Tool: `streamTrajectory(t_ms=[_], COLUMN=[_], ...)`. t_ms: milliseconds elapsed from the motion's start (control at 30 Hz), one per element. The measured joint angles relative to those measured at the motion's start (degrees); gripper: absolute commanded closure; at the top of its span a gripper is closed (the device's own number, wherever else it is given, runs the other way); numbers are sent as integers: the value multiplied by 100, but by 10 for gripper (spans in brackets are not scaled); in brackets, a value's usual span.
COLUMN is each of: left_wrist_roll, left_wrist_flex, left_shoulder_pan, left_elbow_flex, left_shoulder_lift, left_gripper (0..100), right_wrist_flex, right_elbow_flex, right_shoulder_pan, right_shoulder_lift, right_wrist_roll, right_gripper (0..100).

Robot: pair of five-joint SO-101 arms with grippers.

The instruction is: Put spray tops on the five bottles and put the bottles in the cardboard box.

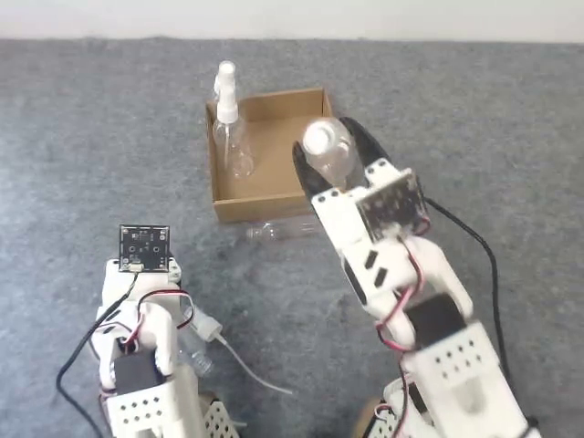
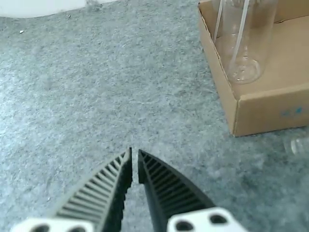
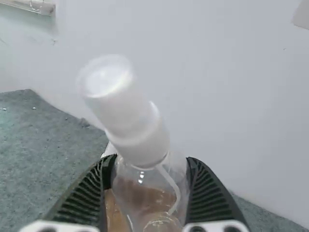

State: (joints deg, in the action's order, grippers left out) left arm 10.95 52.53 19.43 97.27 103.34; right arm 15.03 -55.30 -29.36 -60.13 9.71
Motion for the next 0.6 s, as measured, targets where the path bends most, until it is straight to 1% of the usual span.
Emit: streamTrajectory(t_ms=[333,600], left_wrist_roll=[0,0], left_wrist_flex=[0,0], left_shoulder_pan=[0,0], left_elbow_flex=[0,0], left_shoulder_lift=[0,0], left_gripper=[987,987], right_wrist_flex=[-1363,-1547], right_elbow_flex=[510,1530], right_shoulder_pan=[-9,0], right_shoulder_lift=[2066,3684], right_wrist_roll=[0,0], right_gripper=[992,992])
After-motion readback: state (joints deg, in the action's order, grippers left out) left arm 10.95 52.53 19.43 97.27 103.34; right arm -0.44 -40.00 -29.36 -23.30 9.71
